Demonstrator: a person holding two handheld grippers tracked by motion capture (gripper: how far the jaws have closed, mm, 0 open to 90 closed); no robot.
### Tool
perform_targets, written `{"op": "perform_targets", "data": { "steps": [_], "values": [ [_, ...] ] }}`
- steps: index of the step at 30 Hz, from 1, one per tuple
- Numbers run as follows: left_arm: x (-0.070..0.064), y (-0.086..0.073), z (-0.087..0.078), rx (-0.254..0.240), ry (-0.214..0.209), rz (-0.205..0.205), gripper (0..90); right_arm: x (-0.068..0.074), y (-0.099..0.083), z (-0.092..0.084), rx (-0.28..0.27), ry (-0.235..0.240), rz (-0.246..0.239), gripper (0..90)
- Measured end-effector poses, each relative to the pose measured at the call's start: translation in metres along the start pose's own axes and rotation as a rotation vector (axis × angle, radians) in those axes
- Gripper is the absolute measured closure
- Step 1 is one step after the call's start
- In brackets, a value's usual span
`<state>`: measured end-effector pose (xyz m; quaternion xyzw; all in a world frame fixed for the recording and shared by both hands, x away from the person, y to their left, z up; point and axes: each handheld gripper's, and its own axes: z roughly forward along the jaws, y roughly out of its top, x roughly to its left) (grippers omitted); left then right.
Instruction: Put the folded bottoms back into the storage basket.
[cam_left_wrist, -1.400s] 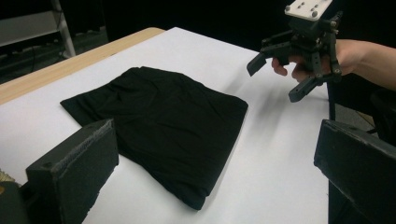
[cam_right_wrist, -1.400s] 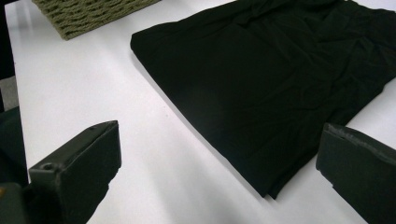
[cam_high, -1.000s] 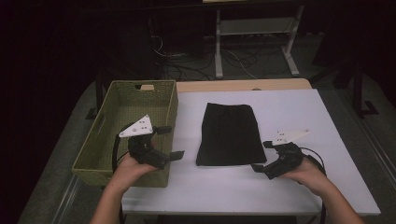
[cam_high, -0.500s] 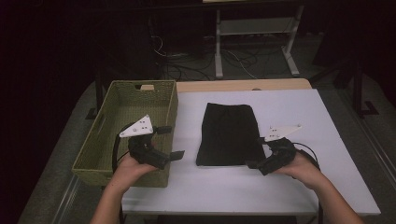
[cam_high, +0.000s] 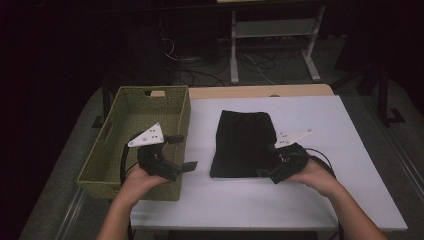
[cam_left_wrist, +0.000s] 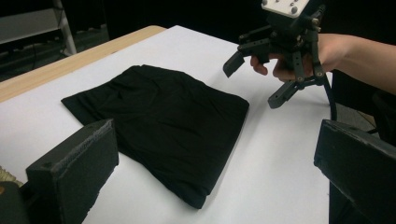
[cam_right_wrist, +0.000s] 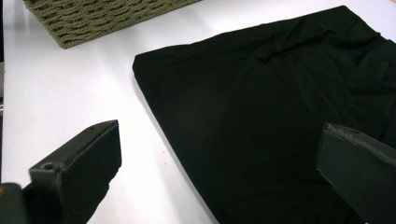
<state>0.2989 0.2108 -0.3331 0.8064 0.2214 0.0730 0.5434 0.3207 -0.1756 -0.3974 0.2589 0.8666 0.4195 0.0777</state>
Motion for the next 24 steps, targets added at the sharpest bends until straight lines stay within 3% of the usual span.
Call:
{"op": "perform_targets", "data": {
  "steps": [24],
  "values": [
    [0.0,0.0,0.0,-0.003,0.0,-0.004,0.0,-0.01,0.017,0.026,0.038,0.059,0.0,10.0]
  ]
}}
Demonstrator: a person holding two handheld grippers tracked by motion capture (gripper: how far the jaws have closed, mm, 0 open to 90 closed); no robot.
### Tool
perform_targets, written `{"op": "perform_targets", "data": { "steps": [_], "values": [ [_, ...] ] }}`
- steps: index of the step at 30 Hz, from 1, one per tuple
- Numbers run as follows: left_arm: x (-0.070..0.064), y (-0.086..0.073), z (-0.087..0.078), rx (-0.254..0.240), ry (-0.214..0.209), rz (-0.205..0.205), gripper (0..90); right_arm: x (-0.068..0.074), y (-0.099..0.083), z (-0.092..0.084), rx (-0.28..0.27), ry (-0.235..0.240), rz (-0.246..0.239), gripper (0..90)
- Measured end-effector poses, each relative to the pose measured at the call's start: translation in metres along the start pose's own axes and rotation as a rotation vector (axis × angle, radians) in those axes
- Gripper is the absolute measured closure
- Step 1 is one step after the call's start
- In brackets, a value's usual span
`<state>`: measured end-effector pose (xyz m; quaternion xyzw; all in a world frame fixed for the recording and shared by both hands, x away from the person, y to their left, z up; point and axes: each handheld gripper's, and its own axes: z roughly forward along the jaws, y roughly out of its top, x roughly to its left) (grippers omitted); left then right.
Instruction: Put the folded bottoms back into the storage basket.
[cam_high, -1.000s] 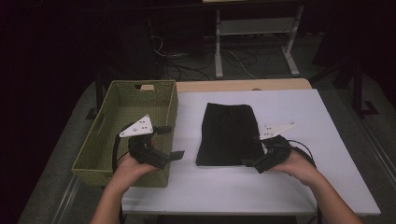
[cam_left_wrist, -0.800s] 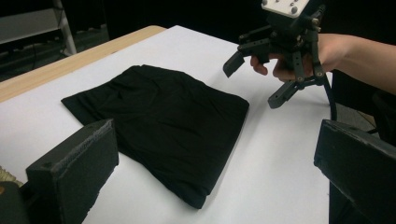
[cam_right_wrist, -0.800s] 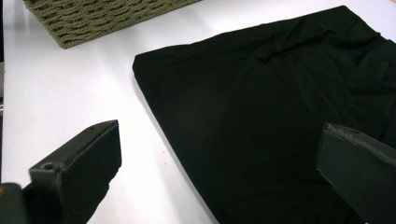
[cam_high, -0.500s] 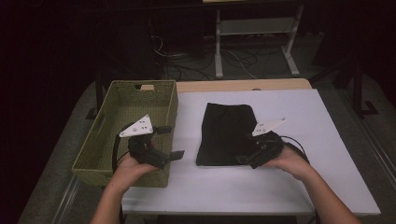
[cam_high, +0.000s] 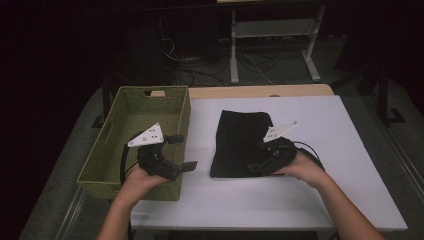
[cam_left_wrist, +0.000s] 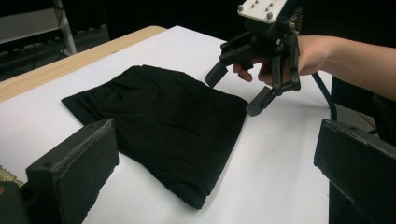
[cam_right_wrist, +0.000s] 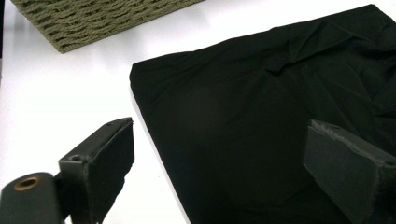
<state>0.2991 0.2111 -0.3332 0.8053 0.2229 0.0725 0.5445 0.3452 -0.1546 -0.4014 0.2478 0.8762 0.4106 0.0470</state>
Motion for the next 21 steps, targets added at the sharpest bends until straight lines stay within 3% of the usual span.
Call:
{"op": "perform_targets", "data": {
  "steps": [6,21],
  "values": [
    [-0.0004,0.0,-0.0001,0.0,0.002,0.003,0.3,-0.0016,0.0016,0.0021,-0.014,0.018,0.001,14.7],
    [-0.0009,0.0,0.0,0.001,0.006,0.006,0.5,0.0036,-0.0039,0.0077,0.033,0.034,-0.033,39.2]
  ]
}}
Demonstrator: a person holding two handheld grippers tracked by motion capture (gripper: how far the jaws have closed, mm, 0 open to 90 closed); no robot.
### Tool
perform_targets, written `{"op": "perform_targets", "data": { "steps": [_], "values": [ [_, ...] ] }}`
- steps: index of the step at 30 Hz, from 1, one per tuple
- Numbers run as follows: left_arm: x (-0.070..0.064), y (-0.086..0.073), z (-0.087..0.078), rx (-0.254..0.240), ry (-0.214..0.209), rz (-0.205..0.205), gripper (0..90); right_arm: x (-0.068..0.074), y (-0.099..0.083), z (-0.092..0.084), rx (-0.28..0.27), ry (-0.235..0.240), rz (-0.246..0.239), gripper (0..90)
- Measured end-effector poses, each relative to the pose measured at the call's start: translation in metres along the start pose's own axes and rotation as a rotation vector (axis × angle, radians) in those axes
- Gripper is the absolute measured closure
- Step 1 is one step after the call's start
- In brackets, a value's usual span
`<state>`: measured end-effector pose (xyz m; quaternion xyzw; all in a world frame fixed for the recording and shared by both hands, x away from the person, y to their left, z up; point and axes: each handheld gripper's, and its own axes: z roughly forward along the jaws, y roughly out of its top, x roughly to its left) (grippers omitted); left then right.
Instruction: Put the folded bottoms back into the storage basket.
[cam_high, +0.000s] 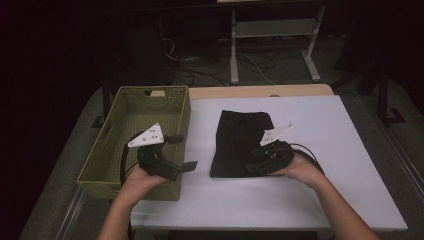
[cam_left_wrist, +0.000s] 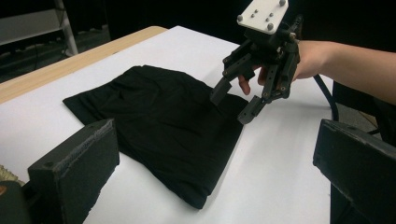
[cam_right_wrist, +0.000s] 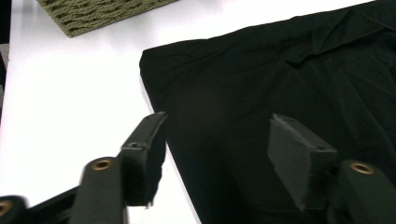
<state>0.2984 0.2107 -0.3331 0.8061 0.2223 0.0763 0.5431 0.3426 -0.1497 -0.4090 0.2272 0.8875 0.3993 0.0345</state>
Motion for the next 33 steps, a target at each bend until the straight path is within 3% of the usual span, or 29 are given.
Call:
{"op": "perform_targets", "data": {
  "steps": [9,23,33],
  "values": [
    [0.0,0.0,0.0,-0.003,-0.001,-0.003,0.5,0.001,-0.004,0.006,0.022,-0.007,-0.045,54.0],
    [0.0,0.0,0.0,-0.001,-0.002,-0.002,0.5,0.004,-0.008,0.021,0.088,0.031,-0.079,57.4],
    [0.0,0.0,0.0,-0.003,-0.001,-0.002,0.5,0.007,-0.011,0.025,0.125,0.028,-0.103,59.0]
  ]
}}
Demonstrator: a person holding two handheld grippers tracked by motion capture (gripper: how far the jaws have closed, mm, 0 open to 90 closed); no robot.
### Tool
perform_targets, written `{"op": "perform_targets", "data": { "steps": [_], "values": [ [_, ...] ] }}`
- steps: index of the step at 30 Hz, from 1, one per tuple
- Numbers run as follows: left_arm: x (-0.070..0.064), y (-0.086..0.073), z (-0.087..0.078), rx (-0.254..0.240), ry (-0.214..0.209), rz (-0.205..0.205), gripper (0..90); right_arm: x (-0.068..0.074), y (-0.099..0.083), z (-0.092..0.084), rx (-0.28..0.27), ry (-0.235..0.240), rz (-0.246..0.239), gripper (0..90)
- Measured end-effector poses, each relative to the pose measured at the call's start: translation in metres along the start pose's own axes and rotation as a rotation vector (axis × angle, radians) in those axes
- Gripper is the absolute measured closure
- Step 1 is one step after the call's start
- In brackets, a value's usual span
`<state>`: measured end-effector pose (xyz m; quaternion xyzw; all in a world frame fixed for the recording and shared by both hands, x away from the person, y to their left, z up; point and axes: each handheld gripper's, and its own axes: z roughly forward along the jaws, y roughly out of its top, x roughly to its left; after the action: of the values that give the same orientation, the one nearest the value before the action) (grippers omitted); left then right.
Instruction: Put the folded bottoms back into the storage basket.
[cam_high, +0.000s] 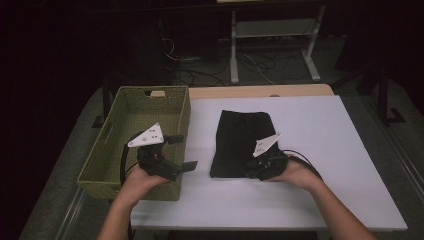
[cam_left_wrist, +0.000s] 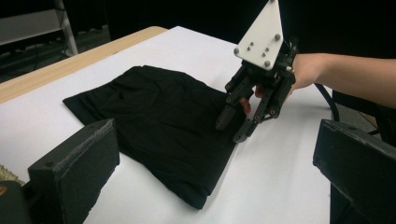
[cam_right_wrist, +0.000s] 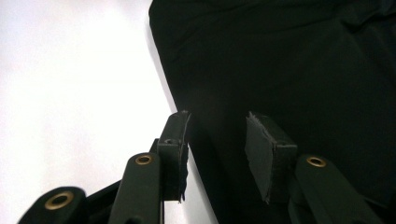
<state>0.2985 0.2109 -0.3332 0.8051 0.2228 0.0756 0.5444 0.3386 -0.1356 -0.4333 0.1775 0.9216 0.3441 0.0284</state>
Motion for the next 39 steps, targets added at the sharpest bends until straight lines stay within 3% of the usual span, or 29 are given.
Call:
{"op": "perform_targets", "data": {
  "steps": [11,15,17,22,32,39],
  "values": [
    [0.0,0.0,0.0,0.001,0.001,0.002,0.5,0.004,-0.001,0.007,0.031,-0.02,-0.043,58.3],
    [0.0,0.0,0.0,0.002,0.002,0.002,0.5,0.007,-0.002,0.008,0.032,-0.039,-0.074,58.2],
    [0.0,0.0,0.0,0.002,0.003,0.002,0.5,0.01,-0.003,0.009,0.031,-0.063,-0.114,58.7],
    [0.0,0.0,0.0,0.004,0.004,0.003,0.5,0.01,-0.004,0.009,0.022,-0.066,-0.119,62.5],
    [0.0,0.0,0.0,0.005,0.002,0.0,0.5,0.001,-0.006,0.01,-0.013,-0.066,-0.086,79.6],
    [0.0,0.0,0.001,0.008,0.003,0.001,0.5,-0.002,-0.008,0.011,-0.035,-0.061,-0.069,83.3]
  ]
}}
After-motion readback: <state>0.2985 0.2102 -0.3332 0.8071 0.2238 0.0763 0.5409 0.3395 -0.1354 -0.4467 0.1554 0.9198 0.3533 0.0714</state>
